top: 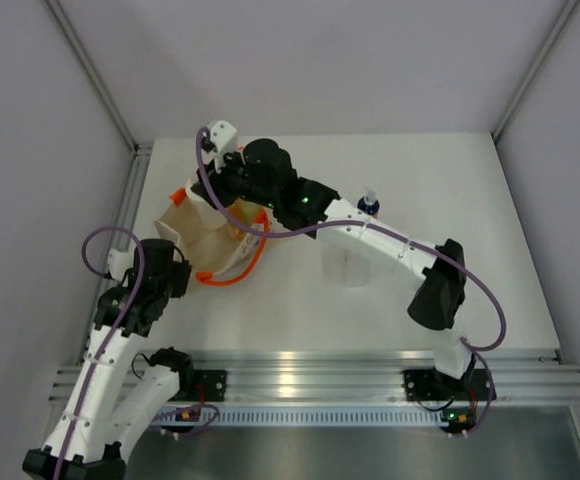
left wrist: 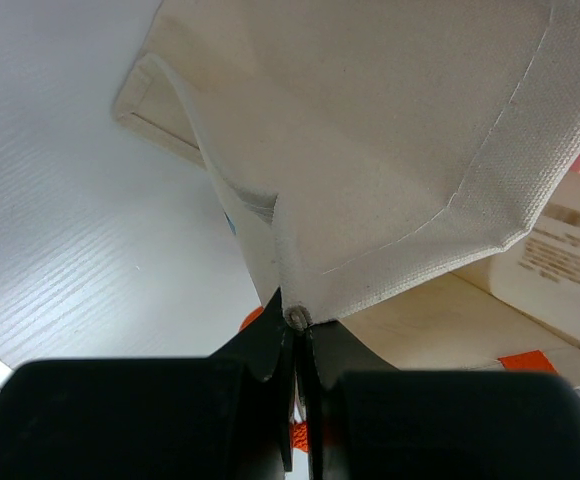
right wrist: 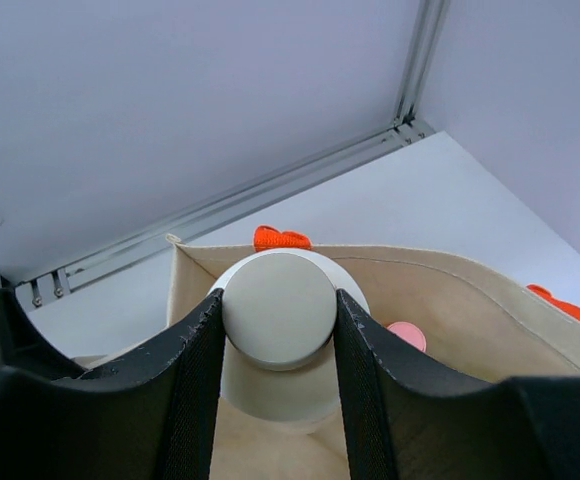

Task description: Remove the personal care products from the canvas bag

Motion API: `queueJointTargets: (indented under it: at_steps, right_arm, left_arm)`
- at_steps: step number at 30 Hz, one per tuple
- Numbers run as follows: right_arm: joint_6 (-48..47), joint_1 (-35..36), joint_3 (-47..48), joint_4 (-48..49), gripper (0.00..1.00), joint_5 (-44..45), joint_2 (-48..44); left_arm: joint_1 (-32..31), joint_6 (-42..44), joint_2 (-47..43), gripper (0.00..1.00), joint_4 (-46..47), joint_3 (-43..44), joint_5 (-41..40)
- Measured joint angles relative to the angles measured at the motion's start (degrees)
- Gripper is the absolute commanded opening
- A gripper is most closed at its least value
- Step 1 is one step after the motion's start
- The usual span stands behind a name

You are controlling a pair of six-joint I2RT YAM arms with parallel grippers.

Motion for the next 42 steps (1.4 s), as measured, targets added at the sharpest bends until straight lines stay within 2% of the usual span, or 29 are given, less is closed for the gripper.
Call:
queueJointTargets:
  at_steps: [14,19,33,42]
  right_arm:
    - [-0.11,-0.46,0.0,-5.49,0.0,0.37,-11.69]
    - [-0.02,-2.36,-3.52,-6.56,0.0,1.27,-16.48]
    - [0.09,-16.94,-24.39,-7.17,0.0,7.21,-32.11]
    - [0.39,-22.69,-41.99,-1.88,0.0,6.54,-37.4]
  left_arm:
    - [0.0,0.0,0.0,0.0,0.0,0.0,-0.02]
    - [0.0,0.02,0.02,0.0,0.0,0.02,-0.04]
    - [0.0,0.07,0.15,0.0,-0.02,0.22,-0.04]
    - [0.0,0.22,0.79,0.0,0.0,0.5,-0.02]
